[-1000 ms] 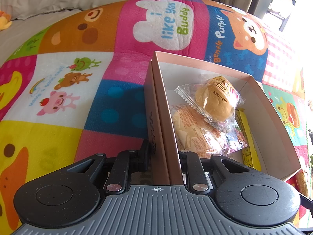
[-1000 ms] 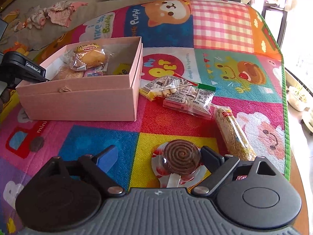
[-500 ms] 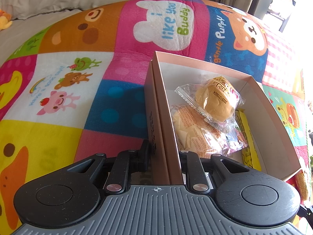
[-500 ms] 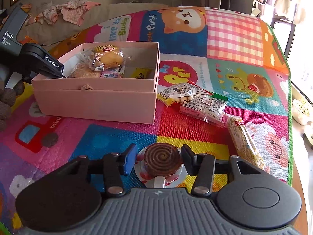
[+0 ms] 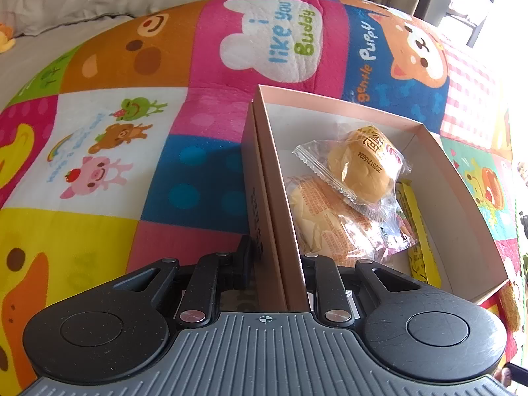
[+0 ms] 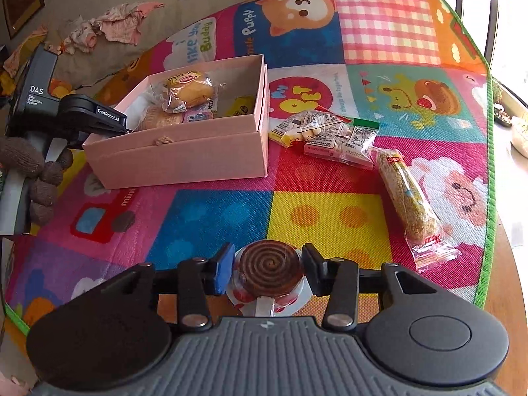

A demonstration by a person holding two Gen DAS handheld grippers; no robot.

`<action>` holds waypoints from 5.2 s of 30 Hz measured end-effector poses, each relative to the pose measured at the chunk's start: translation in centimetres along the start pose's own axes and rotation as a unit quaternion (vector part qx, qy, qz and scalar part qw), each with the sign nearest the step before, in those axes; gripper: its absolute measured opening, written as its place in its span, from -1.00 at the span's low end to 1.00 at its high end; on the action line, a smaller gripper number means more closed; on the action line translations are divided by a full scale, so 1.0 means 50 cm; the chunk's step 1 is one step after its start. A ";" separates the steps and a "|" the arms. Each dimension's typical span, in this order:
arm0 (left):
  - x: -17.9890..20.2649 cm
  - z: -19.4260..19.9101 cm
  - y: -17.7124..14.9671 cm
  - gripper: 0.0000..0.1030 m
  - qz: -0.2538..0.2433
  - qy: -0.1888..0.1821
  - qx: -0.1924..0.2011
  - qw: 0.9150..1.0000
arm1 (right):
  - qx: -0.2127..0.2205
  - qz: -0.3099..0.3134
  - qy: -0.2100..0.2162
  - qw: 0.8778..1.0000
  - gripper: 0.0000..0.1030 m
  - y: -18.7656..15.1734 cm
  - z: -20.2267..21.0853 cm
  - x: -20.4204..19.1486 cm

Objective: Organize objects
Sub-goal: 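Carry the lollipop into the pink box and release it, then reach the right gripper to the small white candy packs and grasp one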

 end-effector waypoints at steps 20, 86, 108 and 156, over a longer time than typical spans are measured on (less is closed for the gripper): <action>-0.002 0.001 -0.001 -0.58 0.000 -0.001 0.000 1.000 | 0.142 -0.008 0.078 0.987 -0.14 0.352 0.036 -0.048; -0.004 0.001 -0.003 -0.58 0.001 -0.003 0.002 1.000 | 0.005 0.016 -0.049 0.999 0.23 0.069 -0.075 0.162; -0.004 0.007 -0.009 -0.58 0.003 -0.001 0.001 1.000 | 0.029 0.086 0.104 0.990 0.70 -0.024 0.016 -0.062; -0.004 0.007 -0.013 -0.59 -0.001 -0.002 0.006 1.000 | -0.001 0.076 -0.010 0.997 0.66 0.024 -0.088 -0.039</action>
Point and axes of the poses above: each gripper's, at about its wrist camera, not at the fingertips, and z roughly against the way its jaws point, x to its right, y to its top, the point moved 2 cm from there along -z, roughly the way its jaws point, and after that the axes turned 9 degrees about z, right-handed, at the moved point
